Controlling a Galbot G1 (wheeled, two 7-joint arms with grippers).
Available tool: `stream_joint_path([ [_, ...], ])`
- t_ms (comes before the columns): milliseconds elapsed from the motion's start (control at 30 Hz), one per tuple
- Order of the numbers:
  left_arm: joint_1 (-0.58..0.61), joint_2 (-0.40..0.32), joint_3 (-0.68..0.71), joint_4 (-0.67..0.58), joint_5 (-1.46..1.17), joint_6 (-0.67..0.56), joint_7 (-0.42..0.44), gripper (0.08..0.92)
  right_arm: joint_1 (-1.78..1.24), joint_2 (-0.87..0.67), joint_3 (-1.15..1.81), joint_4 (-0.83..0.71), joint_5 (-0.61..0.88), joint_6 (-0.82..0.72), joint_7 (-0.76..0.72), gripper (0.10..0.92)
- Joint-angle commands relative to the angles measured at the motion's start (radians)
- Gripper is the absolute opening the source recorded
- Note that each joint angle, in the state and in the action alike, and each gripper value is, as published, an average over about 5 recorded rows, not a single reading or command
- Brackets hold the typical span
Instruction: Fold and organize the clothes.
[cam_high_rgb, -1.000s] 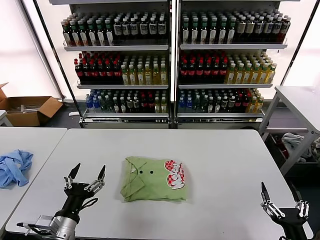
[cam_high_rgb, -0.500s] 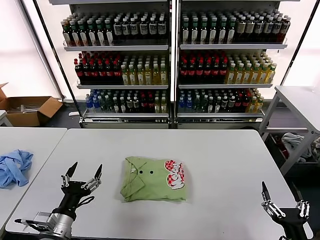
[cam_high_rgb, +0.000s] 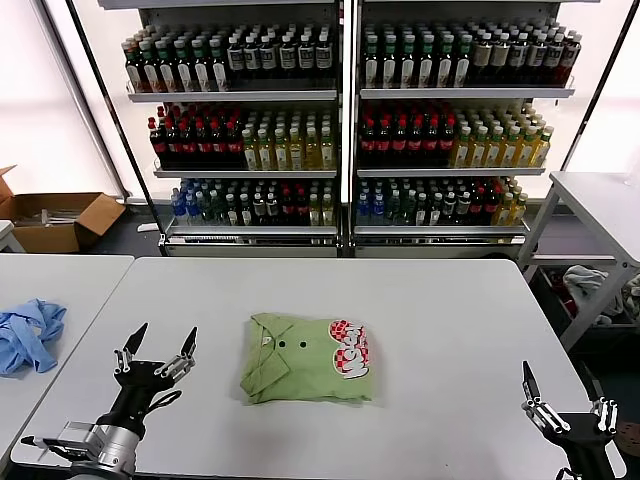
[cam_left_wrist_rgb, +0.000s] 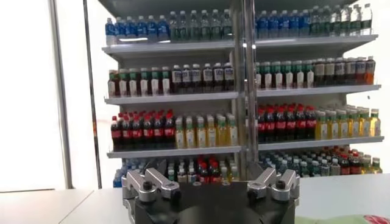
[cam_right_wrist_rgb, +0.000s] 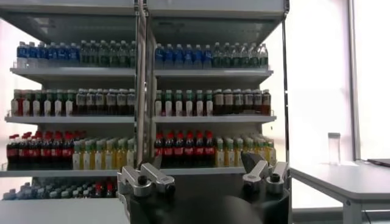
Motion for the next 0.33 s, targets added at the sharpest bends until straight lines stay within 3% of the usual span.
stream_joint_path([
  [33,0.004,0.002,-0.013,0.002,-0.010,0.000,0.002,0.823,0.006,-0.001,-0.003,0.000,0.002,-0.005,-0.001,0.823],
  [333,0.005,-0.001,-0.010,0.000,-0.007,0.000,0.003,0.823,0.008,-0.003,-0.002,-0.004,0.003,-0.005,-0.001,0.823],
])
